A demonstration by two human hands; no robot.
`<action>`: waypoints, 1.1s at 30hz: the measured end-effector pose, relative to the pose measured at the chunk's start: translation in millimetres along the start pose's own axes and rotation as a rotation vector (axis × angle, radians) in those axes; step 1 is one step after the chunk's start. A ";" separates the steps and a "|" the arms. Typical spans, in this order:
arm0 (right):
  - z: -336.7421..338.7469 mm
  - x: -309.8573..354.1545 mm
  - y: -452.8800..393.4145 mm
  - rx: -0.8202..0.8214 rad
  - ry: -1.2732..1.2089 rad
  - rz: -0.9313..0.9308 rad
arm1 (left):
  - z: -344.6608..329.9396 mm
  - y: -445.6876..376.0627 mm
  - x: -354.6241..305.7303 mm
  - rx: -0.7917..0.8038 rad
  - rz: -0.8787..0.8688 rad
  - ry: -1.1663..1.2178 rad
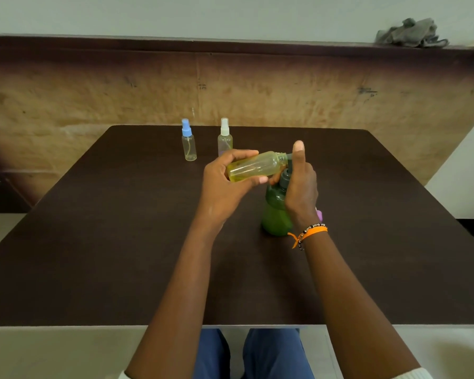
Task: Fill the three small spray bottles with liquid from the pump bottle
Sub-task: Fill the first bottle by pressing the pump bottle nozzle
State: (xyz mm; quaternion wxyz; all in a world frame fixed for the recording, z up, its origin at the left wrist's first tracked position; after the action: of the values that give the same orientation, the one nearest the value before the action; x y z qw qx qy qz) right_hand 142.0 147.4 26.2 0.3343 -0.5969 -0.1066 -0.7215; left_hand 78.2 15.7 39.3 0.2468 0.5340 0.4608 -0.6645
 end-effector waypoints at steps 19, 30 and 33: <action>9.9 7.5 4.2 -0.059 -0.048 -0.049 | -1.0 0.0 10.3 -0.005 0.013 -0.028; 4.5 7.5 3.3 -0.027 -0.010 -0.022 | -0.2 0.3 7.4 -0.016 -0.003 -0.002; 7.0 6.9 2.8 -0.047 -0.057 -0.043 | -0.1 0.5 7.7 -0.016 -0.003 -0.006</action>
State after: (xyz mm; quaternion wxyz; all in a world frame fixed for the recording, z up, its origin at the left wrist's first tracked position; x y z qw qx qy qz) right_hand 148.8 146.7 33.8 0.3012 -0.6226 -0.1120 -0.7135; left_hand 76.3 16.8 31.9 0.2513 0.5294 0.4662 -0.6628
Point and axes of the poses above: each hand's wrist, its own y-axis away from the middle knuckle, its own z-axis out of the back of the hand, x = y × z, the point moved 6 cm from there along -y, towards the middle knuckle
